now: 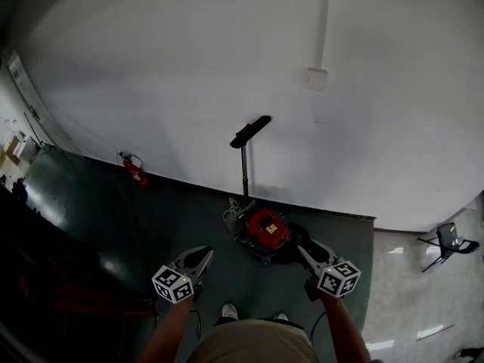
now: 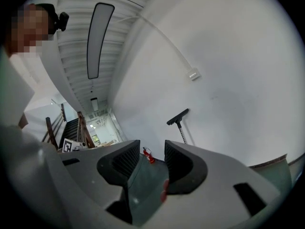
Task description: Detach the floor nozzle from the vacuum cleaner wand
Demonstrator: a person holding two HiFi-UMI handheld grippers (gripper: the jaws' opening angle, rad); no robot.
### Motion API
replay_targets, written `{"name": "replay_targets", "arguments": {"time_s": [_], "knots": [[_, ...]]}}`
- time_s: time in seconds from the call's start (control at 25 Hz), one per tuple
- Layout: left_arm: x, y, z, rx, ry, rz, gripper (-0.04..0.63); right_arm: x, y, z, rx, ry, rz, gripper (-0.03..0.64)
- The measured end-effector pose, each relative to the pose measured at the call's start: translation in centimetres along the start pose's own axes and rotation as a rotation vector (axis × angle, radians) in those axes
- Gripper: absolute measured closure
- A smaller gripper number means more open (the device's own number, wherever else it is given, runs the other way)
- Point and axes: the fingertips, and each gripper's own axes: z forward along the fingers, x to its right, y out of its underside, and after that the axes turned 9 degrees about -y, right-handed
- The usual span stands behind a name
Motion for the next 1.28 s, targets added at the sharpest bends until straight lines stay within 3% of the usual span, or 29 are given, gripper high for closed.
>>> {"name": "replay_targets", "arguments": {"time_s": [0.72,1.0,1.28], "knots": [[-16.8,1.3,-3.1,-0.035,0.082,-0.059,0.584,-2.3,5.3,12.1,0.007,0.163,0.100,0.465],[-20.4,0.8,0.7,-0.054,0.093,-0.081,0.584,-0.2,3.8,15.8,0.013,0.184,0.109,0.465],[-23.1,-2.2,7.7,-0.093,0.100,-0.058,0.583,6.3,-0.4,20.9,0.015,0.191,0.142,0.465]]}}
